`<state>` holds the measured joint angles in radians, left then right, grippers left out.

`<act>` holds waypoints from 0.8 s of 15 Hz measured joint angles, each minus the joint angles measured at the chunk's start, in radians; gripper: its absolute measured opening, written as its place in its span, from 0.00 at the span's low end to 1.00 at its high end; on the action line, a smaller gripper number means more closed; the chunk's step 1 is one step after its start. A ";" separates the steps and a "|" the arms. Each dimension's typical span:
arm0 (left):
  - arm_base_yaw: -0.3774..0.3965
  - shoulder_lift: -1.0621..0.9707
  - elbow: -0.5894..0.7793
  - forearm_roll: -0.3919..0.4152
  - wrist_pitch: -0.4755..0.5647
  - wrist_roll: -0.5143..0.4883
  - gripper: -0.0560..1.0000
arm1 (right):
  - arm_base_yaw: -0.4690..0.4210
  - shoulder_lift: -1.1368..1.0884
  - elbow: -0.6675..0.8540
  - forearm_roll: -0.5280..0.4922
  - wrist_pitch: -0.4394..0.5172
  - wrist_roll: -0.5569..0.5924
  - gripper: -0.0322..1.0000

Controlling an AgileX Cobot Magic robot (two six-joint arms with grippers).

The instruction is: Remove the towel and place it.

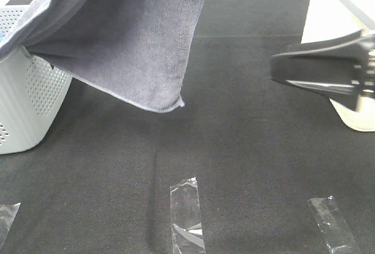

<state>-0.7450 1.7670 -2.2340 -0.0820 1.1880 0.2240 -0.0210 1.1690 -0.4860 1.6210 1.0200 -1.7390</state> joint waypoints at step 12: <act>0.000 0.000 0.000 -0.003 -0.058 -0.027 0.05 | 0.311 0.538 -0.247 0.113 -0.169 -0.312 0.74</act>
<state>-0.7450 1.7670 -2.2340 -0.0850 1.1300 0.1970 0.2900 1.7070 -0.7330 1.7340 0.8510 -2.0510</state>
